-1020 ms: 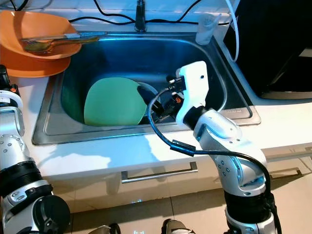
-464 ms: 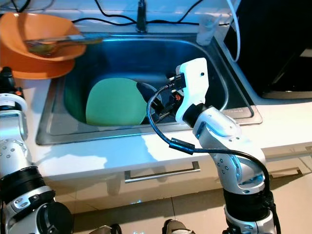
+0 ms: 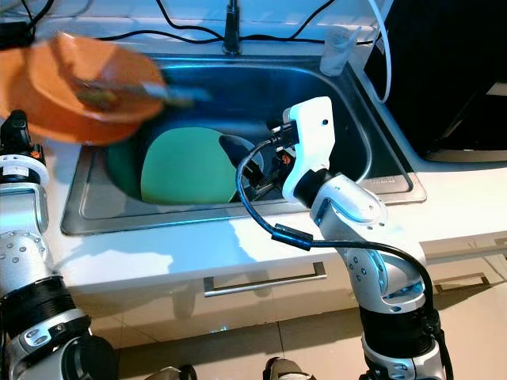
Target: Kitchen organization
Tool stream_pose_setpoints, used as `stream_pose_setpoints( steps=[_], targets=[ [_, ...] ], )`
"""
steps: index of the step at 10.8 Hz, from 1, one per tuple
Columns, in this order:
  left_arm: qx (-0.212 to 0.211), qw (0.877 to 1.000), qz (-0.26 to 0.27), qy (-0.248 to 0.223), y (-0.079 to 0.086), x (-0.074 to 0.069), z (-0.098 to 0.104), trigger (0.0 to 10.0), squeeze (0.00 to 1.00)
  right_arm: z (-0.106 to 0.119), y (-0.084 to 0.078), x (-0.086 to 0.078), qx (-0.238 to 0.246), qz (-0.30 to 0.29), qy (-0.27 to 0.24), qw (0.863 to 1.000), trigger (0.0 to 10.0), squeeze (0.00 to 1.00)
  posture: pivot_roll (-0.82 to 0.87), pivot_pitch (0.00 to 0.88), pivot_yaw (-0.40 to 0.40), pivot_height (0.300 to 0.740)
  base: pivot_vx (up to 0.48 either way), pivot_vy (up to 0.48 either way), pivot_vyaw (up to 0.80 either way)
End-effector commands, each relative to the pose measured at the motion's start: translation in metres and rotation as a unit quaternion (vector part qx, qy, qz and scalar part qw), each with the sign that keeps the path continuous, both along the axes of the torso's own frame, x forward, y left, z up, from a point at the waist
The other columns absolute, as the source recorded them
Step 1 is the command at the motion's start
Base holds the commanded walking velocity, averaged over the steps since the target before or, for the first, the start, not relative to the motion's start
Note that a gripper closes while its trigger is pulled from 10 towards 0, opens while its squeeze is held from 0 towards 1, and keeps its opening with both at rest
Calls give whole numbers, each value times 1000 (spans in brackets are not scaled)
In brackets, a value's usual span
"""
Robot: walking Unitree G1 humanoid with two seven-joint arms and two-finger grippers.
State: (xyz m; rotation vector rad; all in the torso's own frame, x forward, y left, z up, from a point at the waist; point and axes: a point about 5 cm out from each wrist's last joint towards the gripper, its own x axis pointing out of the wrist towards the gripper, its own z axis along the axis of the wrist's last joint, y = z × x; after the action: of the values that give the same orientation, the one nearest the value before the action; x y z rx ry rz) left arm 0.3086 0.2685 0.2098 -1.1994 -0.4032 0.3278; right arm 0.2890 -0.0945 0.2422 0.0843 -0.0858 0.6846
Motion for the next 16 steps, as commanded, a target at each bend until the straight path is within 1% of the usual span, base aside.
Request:
stream_pose_setpoints(
  steps=[1, 2, 3, 5, 7, 8, 10, 11, 12, 13, 16],
  targets=[
    [-180, 955, 0, 238, -20, -27, -127, 2000, 0, -1, -3, 0, -4, -3, -2, 1000, 10000, 0, -195, 208, -205, 740, 0, 0, 0],
    [-183, 954, 0, 239, -20, -29, -129, 1255, 0, -1, -3, -1, -5, -3, -1, 1000, 10000, 0, -195, 207, -206, 740, 0, 0, 0],
    [-187, 952, 2, 240, -20, -29, -130, 1216, 0, -2, -3, -1, -5, -3, -1, 1000, 10000, 0, -195, 206, -207, 740, 0, 0, 0],
    [-200, 949, 9, 244, -18, -32, -134, 667, 0, -1, -3, 0, -6, -2, -3, 1000, 10000, 0, -197, 202, -211, 740, 0, 0, 0],
    [-212, 948, 10, 239, -19, -32, -135, 627, 0, -1, -4, 0, -8, -2, -3, 1000, 10000, 0, -198, 200, -213, 740, 0, 0, 0],
    [-228, 947, 11, 227, -19, -30, -133, 353, 0, -2, -5, 0, -9, -2, -3, 1000, 10000, 0, -198, 198, -217, 740, 0, 0, 0],
    [-237, 948, 11, 211, -19, -26, -128, 510, 0, -2, -6, 1, -11, -1, -2, 1000, 10000, 0, -198, 195, -224, 740, 0, 0, 0],
    [-239, 949, 15, 207, -17, -26, -127, 353, 0, -2, -6, 2, -12, -1, -2, 1000, 10000, 0, -196, 195, -228, 740, 0, 0, 0],
    [-241, 950, 28, 199, -10, -28, -125, 431, 0, -2, -6, 3, -13, 1, -2, 1000, 10000, 0, -189, 193, -236, 740, 0, 0, 0],
    [-239, 950, 41, 195, -3, -31, -124, 275, 0, -2, -5, 5, -14, 5, -2, 1000, 10000, 0, -183, 191, -242, 740, 0, 0, 0],
    [-243, 948, 68, 194, 7, -40, -129, 157, 0, -1, -3, 7, -18, 16, -4, 1000, 10000, 0, -169, 182, -260, 740, 0, 0, 0]
  ],
)
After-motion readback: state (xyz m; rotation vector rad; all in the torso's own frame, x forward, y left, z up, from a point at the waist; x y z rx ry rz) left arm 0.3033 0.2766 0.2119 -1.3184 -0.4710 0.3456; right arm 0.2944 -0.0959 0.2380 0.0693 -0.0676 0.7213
